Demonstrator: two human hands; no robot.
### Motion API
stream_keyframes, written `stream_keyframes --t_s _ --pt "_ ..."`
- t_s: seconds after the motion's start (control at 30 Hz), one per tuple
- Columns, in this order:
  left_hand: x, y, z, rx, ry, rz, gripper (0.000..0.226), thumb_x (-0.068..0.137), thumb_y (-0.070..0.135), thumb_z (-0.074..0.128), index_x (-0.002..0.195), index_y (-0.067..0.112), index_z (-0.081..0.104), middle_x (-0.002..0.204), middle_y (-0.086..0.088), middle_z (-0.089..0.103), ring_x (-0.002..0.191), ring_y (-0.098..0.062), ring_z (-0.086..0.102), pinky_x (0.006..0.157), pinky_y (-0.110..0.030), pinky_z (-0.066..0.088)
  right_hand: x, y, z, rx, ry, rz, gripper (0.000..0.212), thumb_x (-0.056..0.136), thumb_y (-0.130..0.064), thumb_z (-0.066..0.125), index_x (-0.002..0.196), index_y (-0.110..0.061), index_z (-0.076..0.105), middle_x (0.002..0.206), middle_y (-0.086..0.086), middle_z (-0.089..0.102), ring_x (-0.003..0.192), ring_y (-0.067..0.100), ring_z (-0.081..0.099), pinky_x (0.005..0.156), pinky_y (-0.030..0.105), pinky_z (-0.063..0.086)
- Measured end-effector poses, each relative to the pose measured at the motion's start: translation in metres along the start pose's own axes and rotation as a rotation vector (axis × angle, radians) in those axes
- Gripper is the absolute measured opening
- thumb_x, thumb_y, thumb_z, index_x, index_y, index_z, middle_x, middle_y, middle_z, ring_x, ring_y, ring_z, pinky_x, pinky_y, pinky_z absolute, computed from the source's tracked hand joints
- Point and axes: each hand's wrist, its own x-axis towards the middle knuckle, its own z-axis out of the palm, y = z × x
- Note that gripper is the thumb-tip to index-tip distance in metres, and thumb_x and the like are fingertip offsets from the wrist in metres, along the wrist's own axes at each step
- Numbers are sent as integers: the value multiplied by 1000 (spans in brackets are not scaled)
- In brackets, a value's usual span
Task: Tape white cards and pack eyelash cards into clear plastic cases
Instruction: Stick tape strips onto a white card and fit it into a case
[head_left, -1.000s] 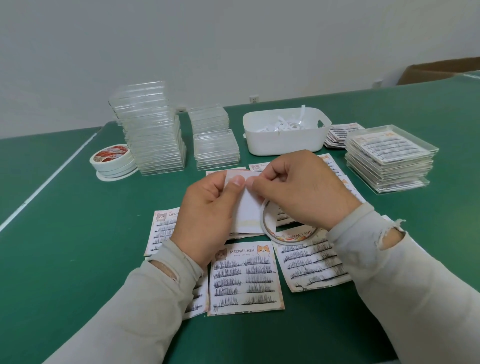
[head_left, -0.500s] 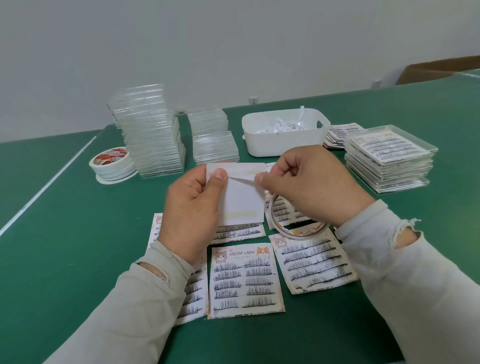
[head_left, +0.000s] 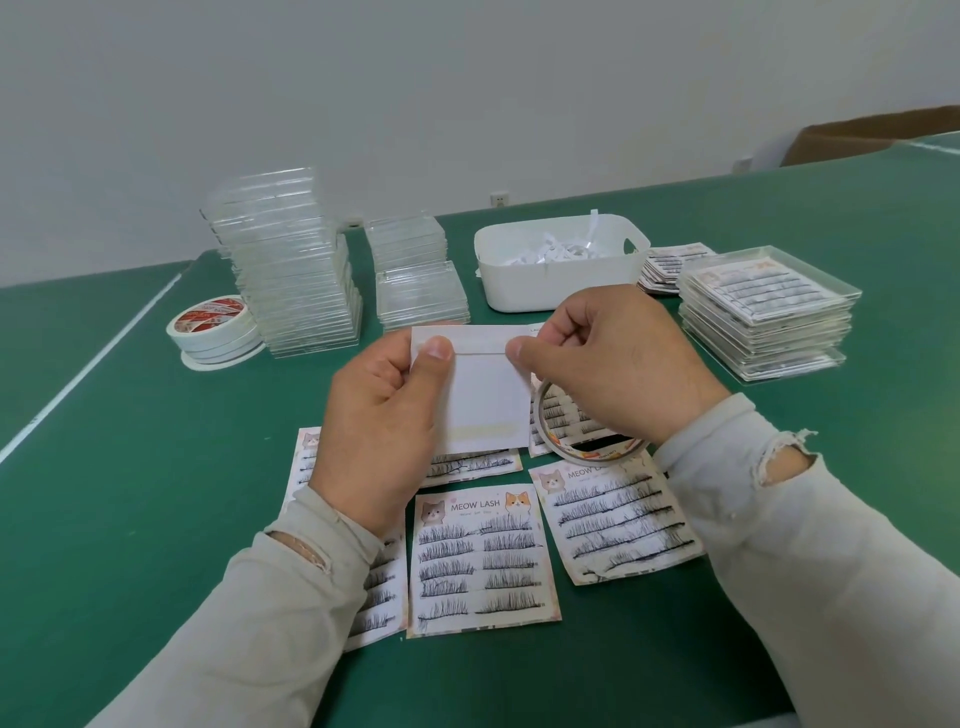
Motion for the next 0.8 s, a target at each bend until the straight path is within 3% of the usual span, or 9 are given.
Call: stream_keyframes --t_s 0.03,0.2,0.3,0.37,0.47,0.57,0.67,0.8 --pt "0 0 1 -2 -2 4 21 105 20 54 102 16 75 96 -8 78 92 -32 73 79 -42 60 0 1 0 11 1 0 29 82 -41 79 69 -19 67 45 -19 55 40 -2 49 53 21 38" --pt "1 1 1 -120 1 -15 26 103 3 53 113 24 64 98 4 75 88 -11 70 74 -22 56 0 2 -4 107 -52 -38 24 81 -34 83 71 -16 72 44 -14 53 38 1 45 44 7 34" --pt "4 1 -3 -11 6 -12 37 98 -5 54 113 28 63 107 6 73 99 -8 67 84 -20 53 -3 -1 -5 127 -123 -61 15 81 -24 82 73 -15 73 49 -9 58 38 2 42 44 9 35" --pt "6 4 -7 77 -10 -11 39 94 -7 58 109 28 64 103 7 71 96 0 64 85 -15 49 -4 -3 -5 98 -142 -91 11 81 -20 79 72 -18 73 56 -6 66 42 1 47 46 11 37" --pt "9 10 -12 387 -69 71 29 89 4 69 102 30 66 99 15 63 90 10 58 83 -4 40 -6 -6 -2 10 -123 -130 12 80 -21 78 71 -24 72 69 -10 71 58 -3 57 55 9 41" --pt "11 14 -10 612 -139 138 16 90 20 74 104 29 72 94 17 56 95 3 54 87 -10 38 -8 -8 0 -26 -122 -155 11 80 -22 77 71 -25 72 72 -12 72 65 -3 60 59 13 45" --pt "13 17 -6 694 -193 125 17 93 29 70 109 28 73 98 15 59 102 -10 54 91 -27 41 -8 -9 1 -9 -131 -166 8 80 -22 78 74 -25 74 74 -13 73 70 -2 63 64 14 48" --pt "12 22 -5 668 -180 67 7 92 30 67 93 36 66 98 15 68 80 -5 57 77 -28 44 -9 -10 1 16 -155 -174 6 82 -21 78 77 -24 76 71 -26 69 64 -11 59 61 5 42"
